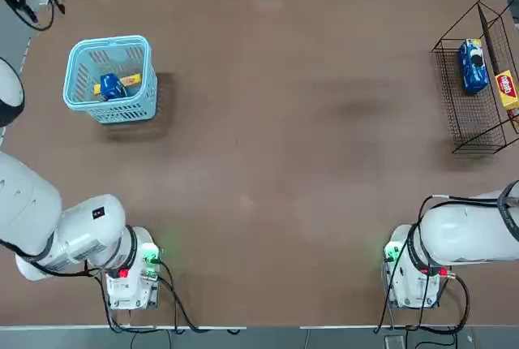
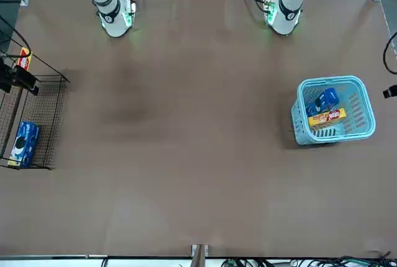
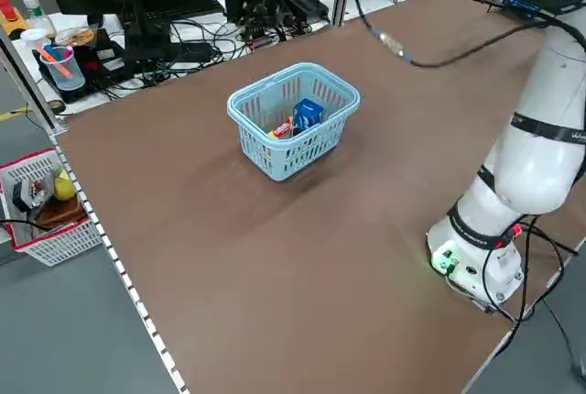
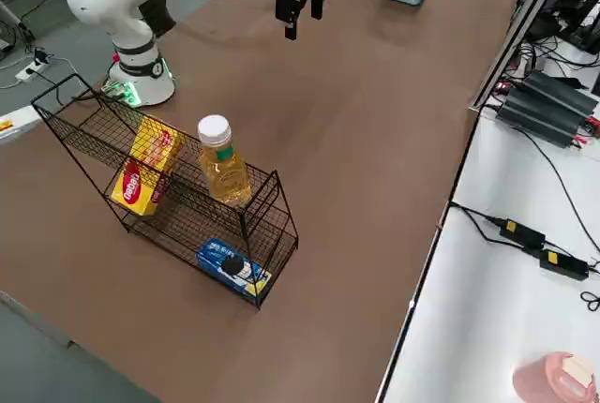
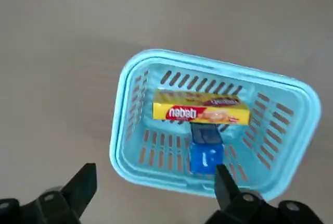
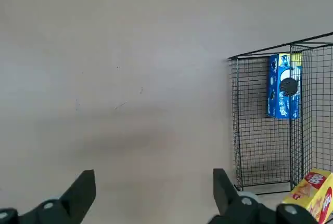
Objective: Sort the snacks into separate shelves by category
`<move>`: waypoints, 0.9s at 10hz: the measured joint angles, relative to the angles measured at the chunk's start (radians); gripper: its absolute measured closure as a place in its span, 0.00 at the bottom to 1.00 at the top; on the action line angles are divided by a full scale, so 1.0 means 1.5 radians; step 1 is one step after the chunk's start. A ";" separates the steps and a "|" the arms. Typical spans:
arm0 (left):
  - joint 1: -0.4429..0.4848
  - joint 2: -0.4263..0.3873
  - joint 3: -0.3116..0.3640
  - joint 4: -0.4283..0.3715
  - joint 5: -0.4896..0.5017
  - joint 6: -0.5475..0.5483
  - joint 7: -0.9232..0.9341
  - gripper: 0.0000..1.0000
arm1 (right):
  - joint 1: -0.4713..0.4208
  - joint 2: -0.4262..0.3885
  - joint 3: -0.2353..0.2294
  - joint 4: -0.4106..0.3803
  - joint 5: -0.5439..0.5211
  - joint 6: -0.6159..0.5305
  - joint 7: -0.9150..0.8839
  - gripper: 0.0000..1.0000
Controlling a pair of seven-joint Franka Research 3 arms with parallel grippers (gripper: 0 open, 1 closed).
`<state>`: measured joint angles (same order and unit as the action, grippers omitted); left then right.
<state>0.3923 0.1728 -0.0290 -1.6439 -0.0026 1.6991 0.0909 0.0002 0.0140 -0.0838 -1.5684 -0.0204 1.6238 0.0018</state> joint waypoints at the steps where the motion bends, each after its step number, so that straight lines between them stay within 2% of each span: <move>1: 0.003 0.000 0.000 -0.045 0.008 0.053 0.005 0.01 | 0.000 0.000 0.000 0.000 0.000 0.000 0.000 0.00; 3: 0.002 -0.006 -0.007 -0.129 0.048 0.140 0.007 0.01 | 0.000 0.000 0.000 0.000 0.000 0.000 0.000 0.00; 5: 0.001 -0.032 -0.032 -0.184 0.053 0.172 0.008 0.04 | 0.000 0.000 0.000 0.000 0.000 0.001 0.000 0.00; 6: 0.000 -0.054 -0.050 -0.210 0.053 0.181 0.008 0.04 | 0.000 0.001 0.000 0.000 0.000 0.001 0.000 0.00; 9: -0.002 -0.139 -0.069 -0.353 0.039 0.277 0.007 0.04 | 0.001 0.005 0.001 0.000 0.000 0.002 0.000 0.00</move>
<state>0.3898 -0.0355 -0.1332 -2.1740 0.0562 2.1138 0.1014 0.0011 0.0212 -0.0819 -1.5686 -0.0204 1.6266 0.0018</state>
